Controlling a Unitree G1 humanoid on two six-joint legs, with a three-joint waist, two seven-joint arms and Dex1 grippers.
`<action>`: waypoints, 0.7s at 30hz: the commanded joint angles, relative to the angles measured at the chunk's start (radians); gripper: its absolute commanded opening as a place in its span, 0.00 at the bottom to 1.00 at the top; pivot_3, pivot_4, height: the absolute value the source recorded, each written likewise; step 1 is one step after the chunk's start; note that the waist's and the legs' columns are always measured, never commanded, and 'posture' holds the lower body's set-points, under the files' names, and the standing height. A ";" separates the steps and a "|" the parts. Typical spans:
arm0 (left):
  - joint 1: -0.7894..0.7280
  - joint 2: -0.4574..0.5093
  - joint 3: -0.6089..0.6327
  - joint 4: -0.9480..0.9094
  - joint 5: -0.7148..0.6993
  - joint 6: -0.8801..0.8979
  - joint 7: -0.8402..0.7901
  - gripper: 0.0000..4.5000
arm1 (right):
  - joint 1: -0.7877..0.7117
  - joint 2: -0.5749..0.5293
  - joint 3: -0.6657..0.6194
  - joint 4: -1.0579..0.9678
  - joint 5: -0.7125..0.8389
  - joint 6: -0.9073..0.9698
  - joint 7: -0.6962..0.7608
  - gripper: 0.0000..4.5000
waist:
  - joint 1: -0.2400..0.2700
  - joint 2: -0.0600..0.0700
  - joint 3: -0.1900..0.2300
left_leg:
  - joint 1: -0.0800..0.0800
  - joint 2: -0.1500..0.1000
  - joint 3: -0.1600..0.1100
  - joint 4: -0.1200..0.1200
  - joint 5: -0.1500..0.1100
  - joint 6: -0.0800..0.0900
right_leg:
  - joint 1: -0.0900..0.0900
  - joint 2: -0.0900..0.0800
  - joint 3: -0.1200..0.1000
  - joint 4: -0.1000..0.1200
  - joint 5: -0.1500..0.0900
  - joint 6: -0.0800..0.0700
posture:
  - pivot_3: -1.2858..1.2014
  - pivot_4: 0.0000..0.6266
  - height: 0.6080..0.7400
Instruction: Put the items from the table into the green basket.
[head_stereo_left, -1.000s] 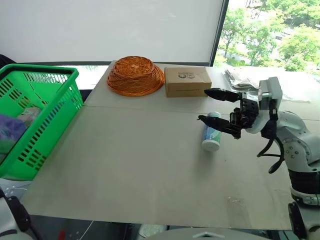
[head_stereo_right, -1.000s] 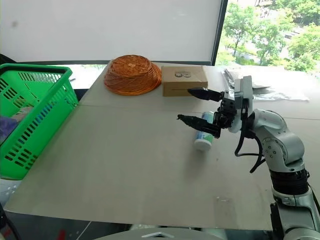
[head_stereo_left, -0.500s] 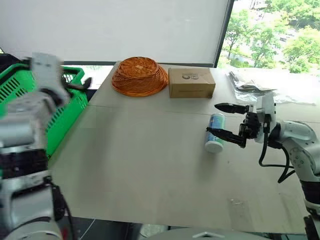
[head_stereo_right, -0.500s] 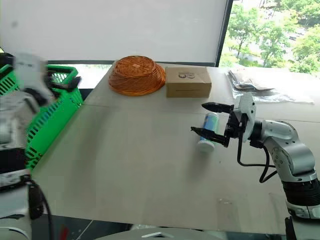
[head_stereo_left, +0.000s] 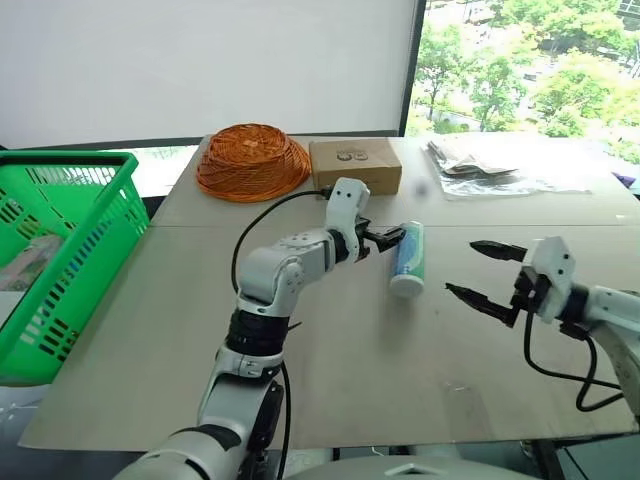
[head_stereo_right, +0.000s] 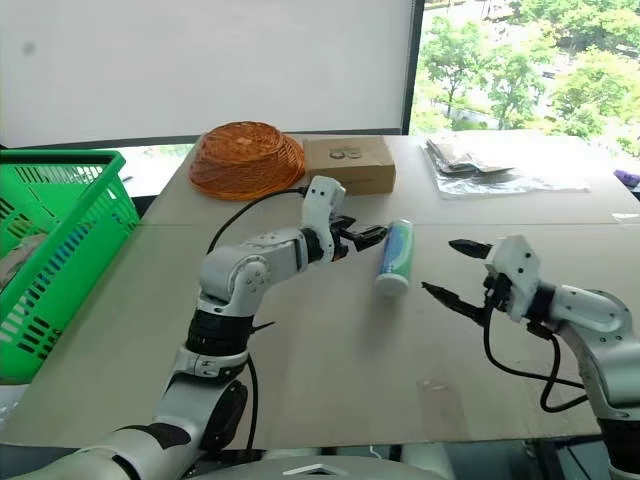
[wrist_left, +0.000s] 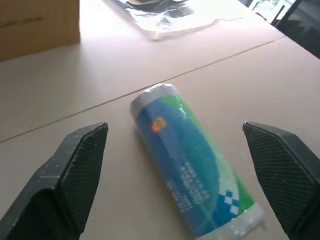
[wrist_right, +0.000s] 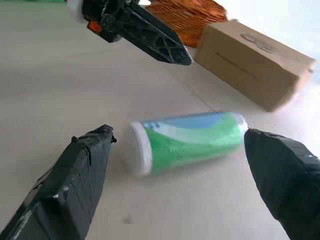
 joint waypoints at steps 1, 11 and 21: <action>-0.024 0.000 -0.023 0.026 0.014 0.054 0.005 0.99 | 0.040 -0.011 -0.069 -0.069 0.010 -0.019 -0.018 1.00 | -0.027 0.001 0.000 | 0.001 0.000 0.000 0.000 0.000 0.000 | 0.001 0.001 0.000 0.001 0.000 0.000 | 0.51 0.00 1.00; 0.000 0.012 -0.166 0.116 0.131 0.116 0.029 0.99 | 0.097 -0.003 -0.111 -0.113 0.018 -0.017 -0.060 1.00 | -0.093 0.005 0.002 | 0.014 0.002 0.011 -0.003 0.000 0.000 | 0.006 0.005 0.008 0.001 -0.004 0.002 | 0.50 0.00 1.00; 0.040 -0.006 -0.162 0.178 0.186 0.072 0.059 0.80 | 0.102 0.010 -0.097 -0.116 0.008 -0.031 -0.086 1.00 | -0.099 0.006 0.001 | 0.023 0.004 0.015 -0.004 0.000 0.000 | 0.012 0.010 0.019 0.001 -0.005 0.001 | 0.49 0.00 1.00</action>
